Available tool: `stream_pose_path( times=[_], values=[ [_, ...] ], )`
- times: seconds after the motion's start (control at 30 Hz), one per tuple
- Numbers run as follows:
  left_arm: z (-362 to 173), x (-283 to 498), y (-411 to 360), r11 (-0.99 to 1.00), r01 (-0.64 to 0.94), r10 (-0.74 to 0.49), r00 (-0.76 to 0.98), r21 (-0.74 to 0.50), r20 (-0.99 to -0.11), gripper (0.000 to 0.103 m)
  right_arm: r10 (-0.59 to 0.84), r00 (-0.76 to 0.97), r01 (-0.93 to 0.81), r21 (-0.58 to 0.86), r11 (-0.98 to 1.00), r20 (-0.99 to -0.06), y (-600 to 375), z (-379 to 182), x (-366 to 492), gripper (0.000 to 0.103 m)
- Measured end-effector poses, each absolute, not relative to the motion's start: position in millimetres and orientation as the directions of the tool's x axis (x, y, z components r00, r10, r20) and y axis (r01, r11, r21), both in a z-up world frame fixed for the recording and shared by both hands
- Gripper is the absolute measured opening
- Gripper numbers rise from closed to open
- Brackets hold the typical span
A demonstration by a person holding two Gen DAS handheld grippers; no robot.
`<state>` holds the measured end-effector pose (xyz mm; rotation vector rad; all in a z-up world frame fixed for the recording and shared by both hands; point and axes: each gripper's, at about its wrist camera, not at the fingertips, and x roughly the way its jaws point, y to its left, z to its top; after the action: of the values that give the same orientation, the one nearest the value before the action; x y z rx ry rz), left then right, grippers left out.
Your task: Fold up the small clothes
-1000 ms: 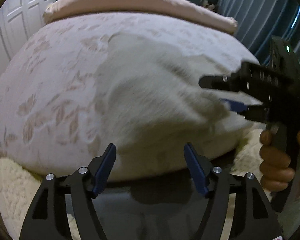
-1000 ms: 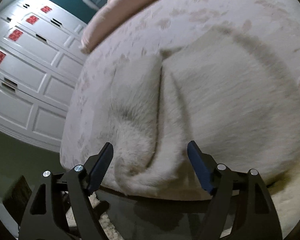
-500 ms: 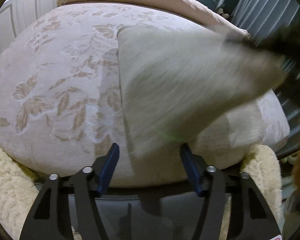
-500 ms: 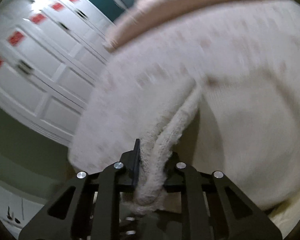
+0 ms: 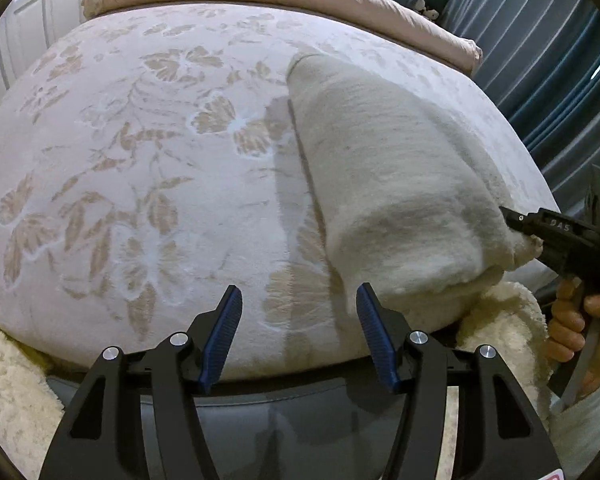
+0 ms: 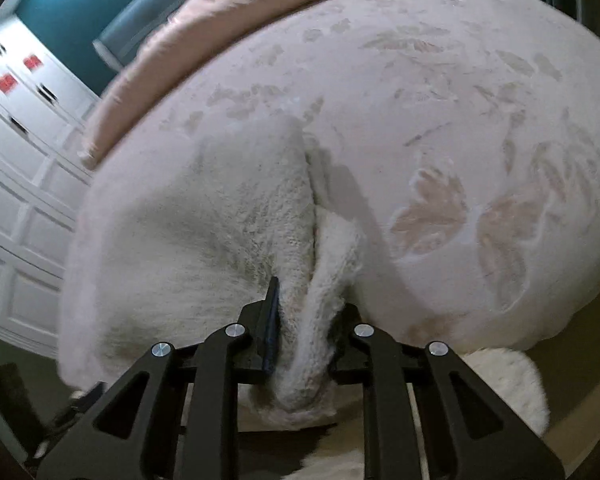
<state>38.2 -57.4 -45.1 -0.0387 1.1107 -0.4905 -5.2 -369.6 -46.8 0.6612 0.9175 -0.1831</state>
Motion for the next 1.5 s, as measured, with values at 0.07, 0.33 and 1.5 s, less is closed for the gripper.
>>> stream_pose_path(
  times=[0.07, 0.33, 1.5],
  values=[
    [-41, 38, -55, 0.895, 0.360, -0.392, 0.358, -0.263, -0.847, 0.057, 0.095, 0.631, 0.421, 0.443, 0.791, -0.770, -369, -32, -9, 0.024],
    [-31, 37, -38, 0.915, 0.328, -0.355, 0.383, -0.234, -0.852, 0.058, 0.047, 0.697, 0.310, 0.361, 0.880, -0.715, -313, 16, -46, 0.026],
    [-4, 75, -113, 0.889, 0.387, -0.402, 0.408, -0.243, -0.820, 0.059, 0.110, 0.648, 0.378, 0.443, 0.813, -0.754, -353, -16, 8, 0.066]
  ],
)
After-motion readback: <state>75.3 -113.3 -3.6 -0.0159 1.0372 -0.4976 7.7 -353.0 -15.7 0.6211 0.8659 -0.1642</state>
